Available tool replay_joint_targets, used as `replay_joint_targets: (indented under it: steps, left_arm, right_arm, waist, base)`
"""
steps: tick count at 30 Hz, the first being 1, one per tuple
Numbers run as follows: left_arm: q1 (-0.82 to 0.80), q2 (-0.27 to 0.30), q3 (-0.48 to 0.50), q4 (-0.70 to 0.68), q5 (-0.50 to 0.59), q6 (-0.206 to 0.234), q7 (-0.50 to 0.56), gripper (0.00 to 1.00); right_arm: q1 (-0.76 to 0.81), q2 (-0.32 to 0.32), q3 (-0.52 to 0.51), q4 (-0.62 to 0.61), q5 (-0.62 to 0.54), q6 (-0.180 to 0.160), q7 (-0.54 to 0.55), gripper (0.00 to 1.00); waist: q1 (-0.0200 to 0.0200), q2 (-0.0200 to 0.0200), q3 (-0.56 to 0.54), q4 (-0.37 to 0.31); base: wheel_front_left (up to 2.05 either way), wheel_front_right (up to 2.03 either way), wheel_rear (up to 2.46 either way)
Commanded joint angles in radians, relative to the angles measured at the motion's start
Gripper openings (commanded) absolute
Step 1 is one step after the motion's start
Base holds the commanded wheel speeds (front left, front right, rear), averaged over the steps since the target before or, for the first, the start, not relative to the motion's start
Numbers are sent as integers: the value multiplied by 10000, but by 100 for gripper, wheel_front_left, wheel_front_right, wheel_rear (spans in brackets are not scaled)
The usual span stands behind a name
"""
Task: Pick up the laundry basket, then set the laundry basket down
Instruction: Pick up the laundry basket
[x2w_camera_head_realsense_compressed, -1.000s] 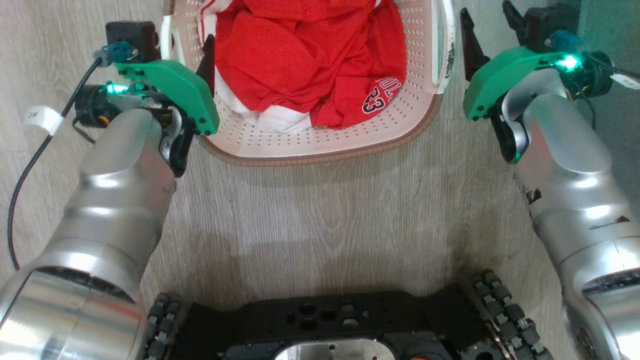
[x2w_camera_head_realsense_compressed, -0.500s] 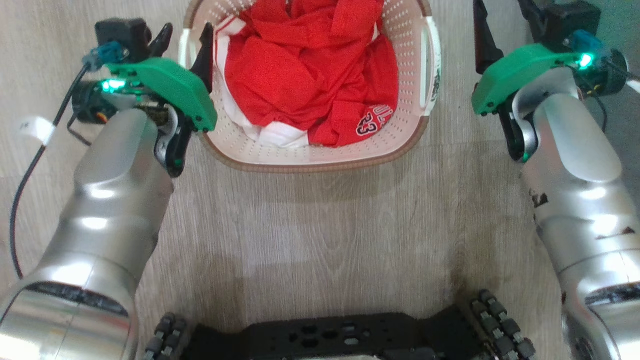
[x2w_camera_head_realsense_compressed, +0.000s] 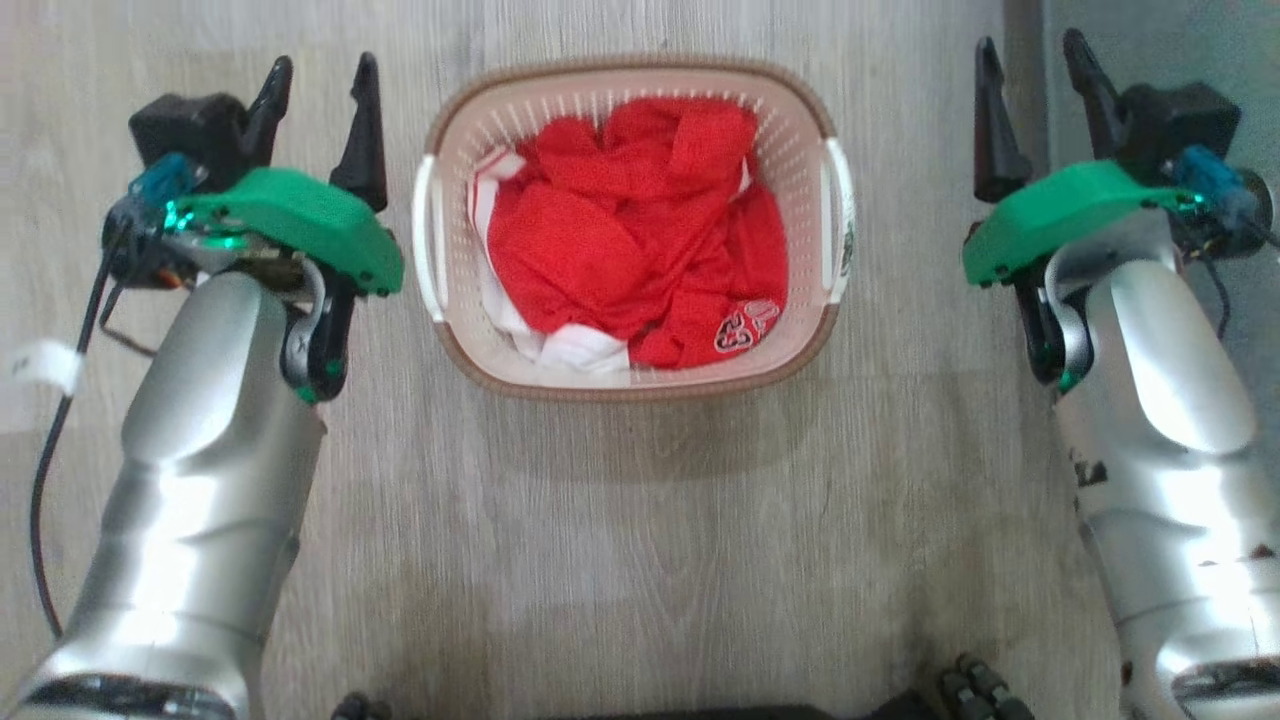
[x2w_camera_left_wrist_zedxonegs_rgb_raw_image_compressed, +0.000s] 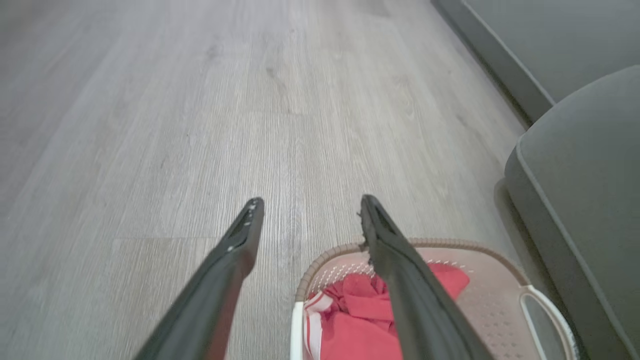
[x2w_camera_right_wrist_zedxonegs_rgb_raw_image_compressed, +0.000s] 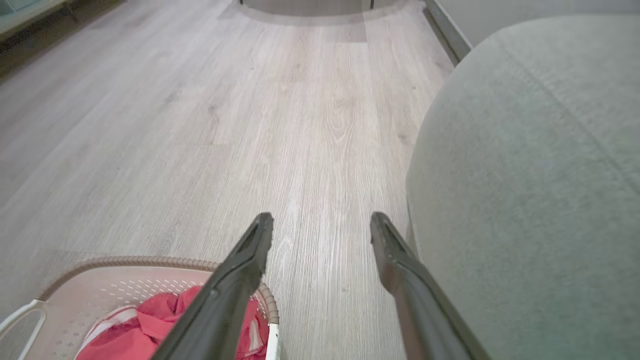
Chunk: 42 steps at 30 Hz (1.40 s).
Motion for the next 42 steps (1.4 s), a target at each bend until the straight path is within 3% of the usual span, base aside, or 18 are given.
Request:
replay_joint_targets:
  steps: [1,11,19,32,42]
  left_arm:
    - [153,393,337,-422,135,55,-95,100]
    - [2037,260,1564,-3470,1085,108,-95,100]
    - [3231,284,1901,-5042,1407,250,-95,100]
    - [5156,428,1868,-6772,1433,725,469,100]
    - [6365,437,1695,-7188,1424,943,849,100]
  right_arm:
    - [290,187,100,-354,4,-13,-49,100]
    - [1337,187,-117,-1755,7,-13,-49,100]
    - [1975,180,-95,-2572,-11,-13,-49,100]
    - [3383,101,-147,-3371,69,-13,158,100]
    - [4337,74,-260,-3683,139,-13,431,100]
  waist:
    - [1,-1,-421,26]
    - [1,-1,-1889,31]
    - [1,-1,-2749,-9]
    - [1,-1,-3937,-151]
    - [1,-1,-4683,-159]
  base:
    - [0,0,0]
    - [0,0,0]
    - [0,0,0]
    - [0,0,0]
    - [0,0,0]
